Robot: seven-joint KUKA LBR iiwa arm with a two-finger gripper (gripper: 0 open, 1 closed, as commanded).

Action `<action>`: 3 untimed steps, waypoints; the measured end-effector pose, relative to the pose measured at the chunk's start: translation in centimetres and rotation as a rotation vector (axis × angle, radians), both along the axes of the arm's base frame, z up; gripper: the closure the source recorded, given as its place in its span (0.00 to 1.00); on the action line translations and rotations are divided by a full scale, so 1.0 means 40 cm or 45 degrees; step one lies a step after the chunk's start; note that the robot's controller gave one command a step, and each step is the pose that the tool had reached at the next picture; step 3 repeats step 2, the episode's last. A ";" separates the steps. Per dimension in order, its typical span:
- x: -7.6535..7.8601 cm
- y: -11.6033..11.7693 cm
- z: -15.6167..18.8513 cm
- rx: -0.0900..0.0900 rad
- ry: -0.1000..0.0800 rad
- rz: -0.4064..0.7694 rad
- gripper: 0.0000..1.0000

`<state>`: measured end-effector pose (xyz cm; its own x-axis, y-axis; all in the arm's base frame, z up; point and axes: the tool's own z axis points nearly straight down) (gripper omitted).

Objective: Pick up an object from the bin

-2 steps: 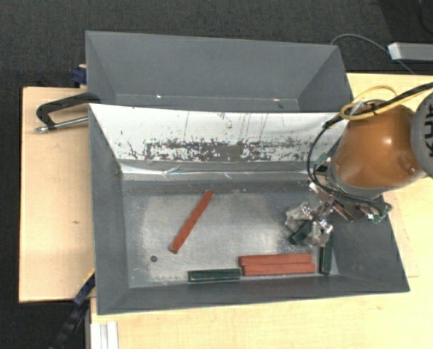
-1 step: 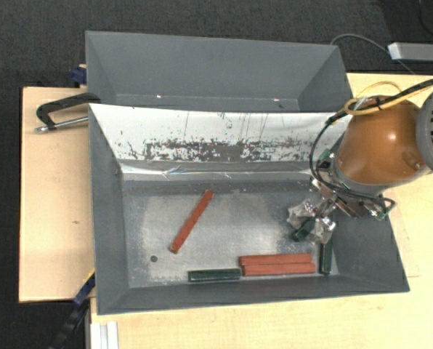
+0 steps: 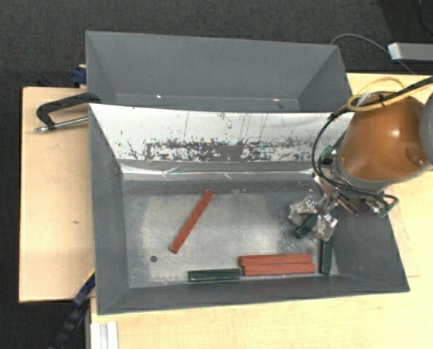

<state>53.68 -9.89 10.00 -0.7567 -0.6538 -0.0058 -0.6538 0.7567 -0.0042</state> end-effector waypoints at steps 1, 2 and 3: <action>-0.003 0.002 0.023 0.002 0.007 0.000 1.00; -0.004 0.002 0.069 0.002 0.007 0.000 1.00; -0.004 0.002 0.069 0.002 0.007 0.000 1.00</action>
Offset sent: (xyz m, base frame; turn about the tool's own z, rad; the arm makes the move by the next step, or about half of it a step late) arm 0.0000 0.0001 0.0204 0.0000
